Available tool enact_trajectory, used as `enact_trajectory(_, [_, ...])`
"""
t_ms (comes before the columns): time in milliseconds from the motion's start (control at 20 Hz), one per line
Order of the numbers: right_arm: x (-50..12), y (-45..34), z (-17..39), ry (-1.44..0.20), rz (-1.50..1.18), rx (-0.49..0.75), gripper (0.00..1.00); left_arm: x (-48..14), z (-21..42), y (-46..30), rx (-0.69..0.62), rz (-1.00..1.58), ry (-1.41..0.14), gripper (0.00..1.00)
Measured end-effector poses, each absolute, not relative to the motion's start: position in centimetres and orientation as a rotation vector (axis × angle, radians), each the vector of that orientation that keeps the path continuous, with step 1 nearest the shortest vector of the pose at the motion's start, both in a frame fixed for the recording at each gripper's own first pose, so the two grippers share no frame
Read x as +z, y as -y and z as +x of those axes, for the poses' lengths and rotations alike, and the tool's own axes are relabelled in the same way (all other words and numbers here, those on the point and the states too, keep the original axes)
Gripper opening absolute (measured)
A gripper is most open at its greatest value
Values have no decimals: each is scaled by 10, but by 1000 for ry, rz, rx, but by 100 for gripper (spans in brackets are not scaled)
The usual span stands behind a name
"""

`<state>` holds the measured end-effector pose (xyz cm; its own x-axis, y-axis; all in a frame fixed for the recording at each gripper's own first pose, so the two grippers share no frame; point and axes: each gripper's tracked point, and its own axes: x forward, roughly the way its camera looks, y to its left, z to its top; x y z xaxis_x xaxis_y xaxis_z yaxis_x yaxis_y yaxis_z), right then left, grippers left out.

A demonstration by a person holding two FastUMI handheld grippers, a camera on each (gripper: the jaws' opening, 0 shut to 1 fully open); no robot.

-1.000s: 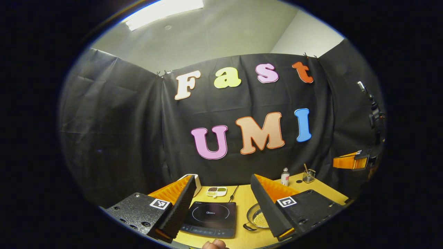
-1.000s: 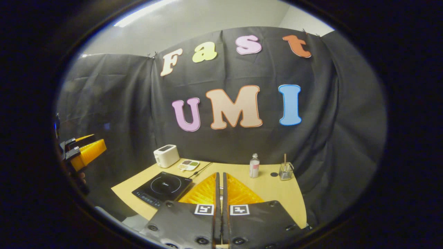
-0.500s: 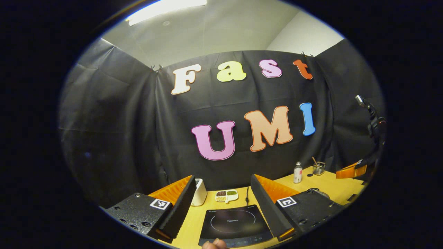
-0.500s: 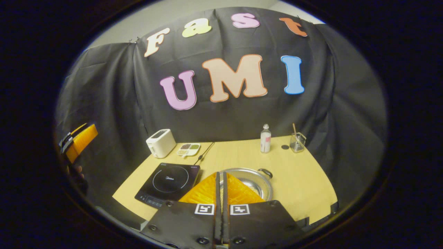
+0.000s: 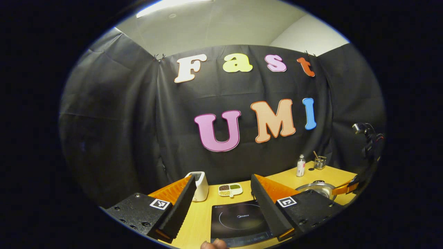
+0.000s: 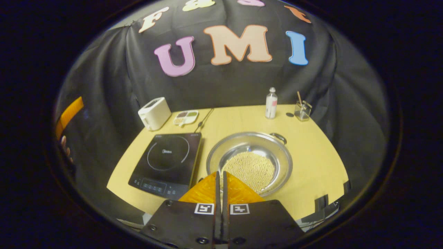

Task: First push the handle of the pot to place it horizontally, then grasp the pot with both hands and set it on the induction cooktop.

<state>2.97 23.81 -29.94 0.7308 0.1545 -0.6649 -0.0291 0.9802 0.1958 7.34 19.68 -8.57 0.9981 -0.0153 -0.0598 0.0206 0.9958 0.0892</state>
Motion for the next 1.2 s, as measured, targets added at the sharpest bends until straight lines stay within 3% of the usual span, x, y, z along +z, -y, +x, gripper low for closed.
enact_trajectory(450, [-389, -264, 13, -951, 107, 122, 2, -103, 73, -215, 3, 56, -84, 96])
enact_trajectory(500, [-395, -265, 13, -967, 114, 118, 3, -104, 72, -217, 5, 56, -84, 100])
enact_trajectory(550, [-401, -267, 13, -978, 124, 112, 2, -104, 72, -219, 8, 59, -84, 96])
enact_trajectory(1200, [-426, -297, 23, -1038, 111, 120, 4, -114, 59, -249, 63, 53, -105, 96])
